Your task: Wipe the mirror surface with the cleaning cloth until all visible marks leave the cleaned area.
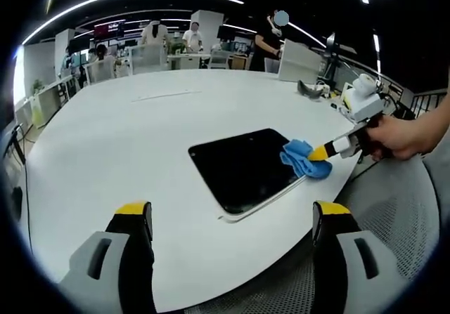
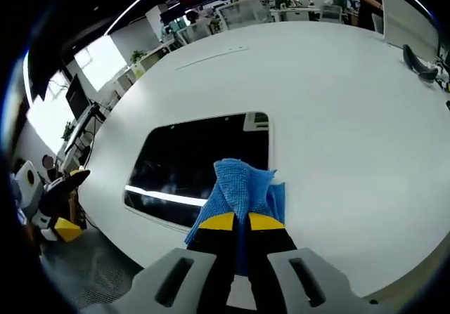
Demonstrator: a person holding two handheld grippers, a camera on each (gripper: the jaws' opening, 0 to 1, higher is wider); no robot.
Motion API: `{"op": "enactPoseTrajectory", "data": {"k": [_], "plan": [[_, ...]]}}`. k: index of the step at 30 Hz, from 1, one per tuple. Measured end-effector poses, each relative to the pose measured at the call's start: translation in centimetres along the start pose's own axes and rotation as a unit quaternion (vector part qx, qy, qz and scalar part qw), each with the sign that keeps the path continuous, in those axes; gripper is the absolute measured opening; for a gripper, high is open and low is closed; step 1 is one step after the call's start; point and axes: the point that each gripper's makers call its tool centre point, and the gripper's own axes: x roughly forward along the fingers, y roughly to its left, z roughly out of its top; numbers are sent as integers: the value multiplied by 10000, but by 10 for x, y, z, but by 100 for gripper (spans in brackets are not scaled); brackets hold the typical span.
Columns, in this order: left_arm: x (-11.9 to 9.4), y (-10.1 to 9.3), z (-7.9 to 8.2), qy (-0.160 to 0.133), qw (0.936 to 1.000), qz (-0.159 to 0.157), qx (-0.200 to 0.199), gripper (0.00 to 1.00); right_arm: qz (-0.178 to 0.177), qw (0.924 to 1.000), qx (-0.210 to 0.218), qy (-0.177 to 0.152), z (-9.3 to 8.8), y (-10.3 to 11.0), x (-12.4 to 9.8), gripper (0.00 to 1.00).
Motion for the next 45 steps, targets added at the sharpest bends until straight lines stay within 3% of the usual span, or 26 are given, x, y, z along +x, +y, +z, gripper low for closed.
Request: {"op": "enactPoseTrajectory", "data": {"k": [14, 35, 45], "plan": [[0, -7, 5, -160, 9997, -201, 19, 96, 108, 9999, -18, 28, 3, 25, 8, 0], [1, -11, 0, -2, 9996, -255, 150, 97, 372, 9991, -101, 159, 2, 72, 23, 0], [0, -12, 1, -50, 9995, -320, 64, 99, 393, 9990, -141, 161, 5, 83, 30, 0]]}}
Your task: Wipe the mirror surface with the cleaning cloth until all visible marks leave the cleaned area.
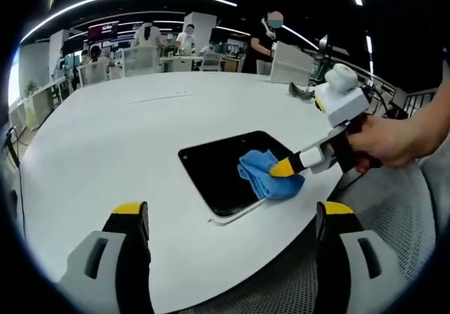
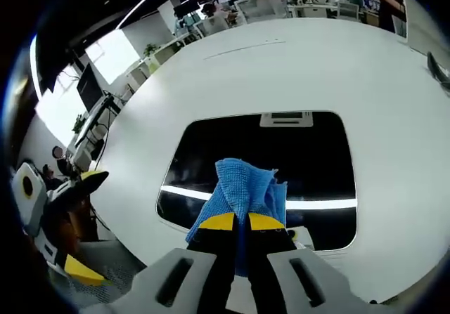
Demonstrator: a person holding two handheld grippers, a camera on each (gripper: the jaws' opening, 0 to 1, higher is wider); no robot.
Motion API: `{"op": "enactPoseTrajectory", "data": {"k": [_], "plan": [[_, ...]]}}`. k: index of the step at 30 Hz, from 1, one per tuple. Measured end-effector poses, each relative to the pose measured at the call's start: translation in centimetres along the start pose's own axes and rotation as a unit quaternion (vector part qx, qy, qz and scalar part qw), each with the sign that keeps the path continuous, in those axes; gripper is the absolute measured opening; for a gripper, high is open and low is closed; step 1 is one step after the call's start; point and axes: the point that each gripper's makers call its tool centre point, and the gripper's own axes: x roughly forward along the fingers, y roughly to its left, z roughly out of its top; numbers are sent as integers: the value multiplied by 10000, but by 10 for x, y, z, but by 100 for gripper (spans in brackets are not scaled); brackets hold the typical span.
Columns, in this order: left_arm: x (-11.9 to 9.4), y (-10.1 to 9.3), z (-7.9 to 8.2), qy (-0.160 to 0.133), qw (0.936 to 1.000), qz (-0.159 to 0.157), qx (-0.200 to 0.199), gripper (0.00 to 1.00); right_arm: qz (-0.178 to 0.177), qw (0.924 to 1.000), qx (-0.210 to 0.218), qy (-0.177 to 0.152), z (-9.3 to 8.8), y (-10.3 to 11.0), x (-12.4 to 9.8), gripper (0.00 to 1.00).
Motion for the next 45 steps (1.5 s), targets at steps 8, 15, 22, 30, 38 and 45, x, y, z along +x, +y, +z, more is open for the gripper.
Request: {"op": "enactPoseTrajectory", "data": {"k": [8, 15, 22, 30, 38, 45], "plan": [[-2, 3, 1, -44, 10000, 68, -24, 99, 48, 9999, -133, 81, 3, 18, 8, 0], [-2, 4, 3, -89, 9999, 83, -15, 99, 117, 9998, -64, 119, 8, 35, 19, 0], [-2, 5, 2, -75, 9999, 113, -15, 99, 269, 9992, -158, 249, 6, 54, 23, 0], [-1, 5, 1, -34, 9999, 119, 35, 99, 342, 9982, -365, 331, 6, 66, 28, 0], [-1, 5, 0, 1, 9999, 125, 55, 99, 417, 9979, -239, 444, 8, 75, 33, 0], [-1, 4, 0, -8, 9999, 98, 81, 98, 579, 9959, -342, 597, 7, 83, 35, 0]]}}
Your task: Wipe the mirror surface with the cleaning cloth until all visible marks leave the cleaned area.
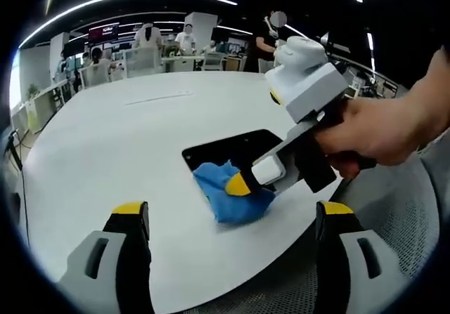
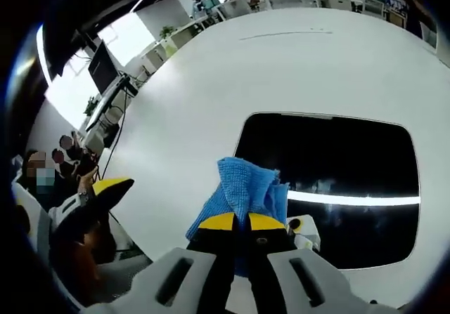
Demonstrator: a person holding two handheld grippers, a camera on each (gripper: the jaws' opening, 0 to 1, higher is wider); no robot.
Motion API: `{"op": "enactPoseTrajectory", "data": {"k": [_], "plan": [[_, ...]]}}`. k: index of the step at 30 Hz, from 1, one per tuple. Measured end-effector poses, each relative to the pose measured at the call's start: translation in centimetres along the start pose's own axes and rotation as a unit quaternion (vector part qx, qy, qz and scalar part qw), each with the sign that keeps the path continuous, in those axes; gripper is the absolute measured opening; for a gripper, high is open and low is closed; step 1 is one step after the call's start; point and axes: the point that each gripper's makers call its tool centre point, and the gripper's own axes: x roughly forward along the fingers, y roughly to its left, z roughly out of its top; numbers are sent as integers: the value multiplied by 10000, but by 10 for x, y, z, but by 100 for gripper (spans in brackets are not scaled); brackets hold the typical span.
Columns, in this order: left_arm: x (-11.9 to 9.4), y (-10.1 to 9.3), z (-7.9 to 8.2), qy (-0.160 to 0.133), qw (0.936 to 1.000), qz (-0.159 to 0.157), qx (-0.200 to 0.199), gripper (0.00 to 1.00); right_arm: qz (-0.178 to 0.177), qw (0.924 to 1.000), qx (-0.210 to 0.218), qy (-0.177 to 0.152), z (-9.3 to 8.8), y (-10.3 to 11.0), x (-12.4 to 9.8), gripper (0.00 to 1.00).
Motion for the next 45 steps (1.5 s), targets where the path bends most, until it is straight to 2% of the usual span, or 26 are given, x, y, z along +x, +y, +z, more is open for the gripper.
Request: {"op": "enactPoseTrajectory", "data": {"k": [14, 29, 38, 45], "plan": [[0, 0, -2, 43, 10000, -1, -15, 98, -91, 9998, -168, -19, 2, -4, 1, 0], [1, -1, -3, 63, 10000, -48, -36, 98, -166, 9996, -222, -83, 25, -13, 10, 0], [0, -2, -2, 46, 9999, -94, -53, 98, -209, 9995, -170, -140, 47, -24, 18, 0], [0, 0, -4, 99, 9999, -47, -33, 97, -169, 9993, -284, -163, 61, -27, 24, 0]]}}
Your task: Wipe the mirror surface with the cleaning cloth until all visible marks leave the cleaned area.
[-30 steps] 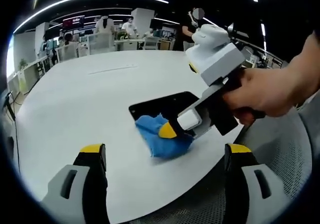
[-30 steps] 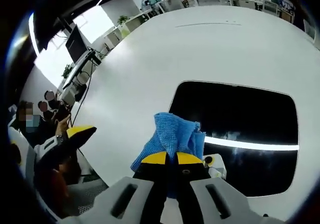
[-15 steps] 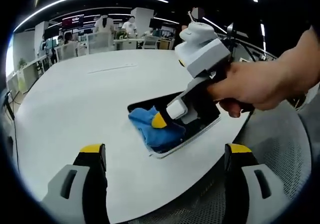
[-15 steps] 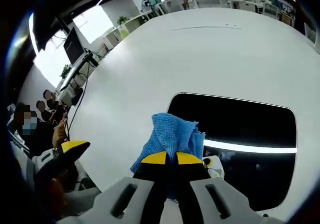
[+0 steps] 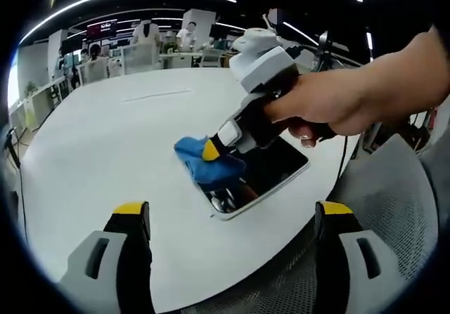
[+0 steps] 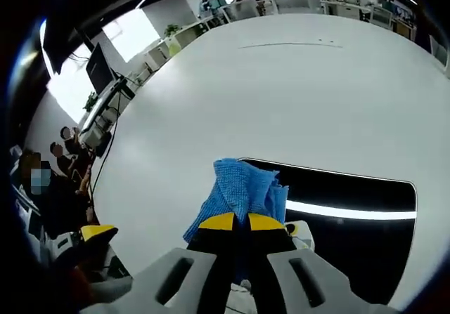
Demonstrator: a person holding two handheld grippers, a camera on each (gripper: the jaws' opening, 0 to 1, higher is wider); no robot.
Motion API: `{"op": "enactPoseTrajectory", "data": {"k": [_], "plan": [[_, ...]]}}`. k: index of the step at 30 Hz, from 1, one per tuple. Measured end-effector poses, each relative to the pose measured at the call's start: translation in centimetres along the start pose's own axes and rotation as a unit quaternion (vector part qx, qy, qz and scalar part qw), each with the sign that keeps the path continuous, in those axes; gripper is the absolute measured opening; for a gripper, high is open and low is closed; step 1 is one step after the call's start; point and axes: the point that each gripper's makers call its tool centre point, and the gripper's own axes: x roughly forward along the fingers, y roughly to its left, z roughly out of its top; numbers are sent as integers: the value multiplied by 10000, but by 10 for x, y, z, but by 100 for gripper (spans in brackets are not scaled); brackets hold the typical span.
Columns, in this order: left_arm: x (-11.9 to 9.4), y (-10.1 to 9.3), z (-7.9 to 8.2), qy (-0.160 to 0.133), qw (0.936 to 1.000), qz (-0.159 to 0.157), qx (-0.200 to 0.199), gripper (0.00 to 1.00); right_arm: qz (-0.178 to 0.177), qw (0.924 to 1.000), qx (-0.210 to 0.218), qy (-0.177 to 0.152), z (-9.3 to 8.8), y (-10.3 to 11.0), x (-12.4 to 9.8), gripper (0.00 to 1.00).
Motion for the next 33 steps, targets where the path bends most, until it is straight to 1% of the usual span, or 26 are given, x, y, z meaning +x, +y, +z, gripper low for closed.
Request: {"op": "enactPoseTrajectory", "data": {"k": [8, 11, 19, 21, 22, 23, 25, 28, 33], "plan": [[1, 0, -2, 49, 10000, -2, 14, 97, -13, 10000, -40, -28, 15, -4, 8, 0], [1, 1, -1, 19, 10000, 6, -5, 97, -6, 10000, -56, -27, 21, -6, 12, 0], [1, 1, 0, -13, 10000, -1, -53, 98, -22, 10000, -75, -24, 29, -10, 16, 0], [1, 2, 0, -28, 10000, 15, -53, 98, -18, 9996, -269, -18, 31, -10, 18, 0], [1, 2, 0, -29, 10000, 29, -66, 98, -21, 9982, -607, -8, 32, -10, 19, 0], [1, 3, 0, -19, 10000, 36, -69, 98, -23, 9976, -688, -11, 32, -10, 19, 0], [1, 2, -1, 9, 10000, 33, -65, 98, -15, 9979, -644, -19, 30, -8, 18, 0], [1, 3, -1, -18, 10000, 34, -60, 98, 58, 9997, -251, -23, 31, -9, 17, 0], [1, 2, -1, 2, 10000, 37, -56, 97, 73, 9995, -293, -60, 36, -11, 19, 0]]}}
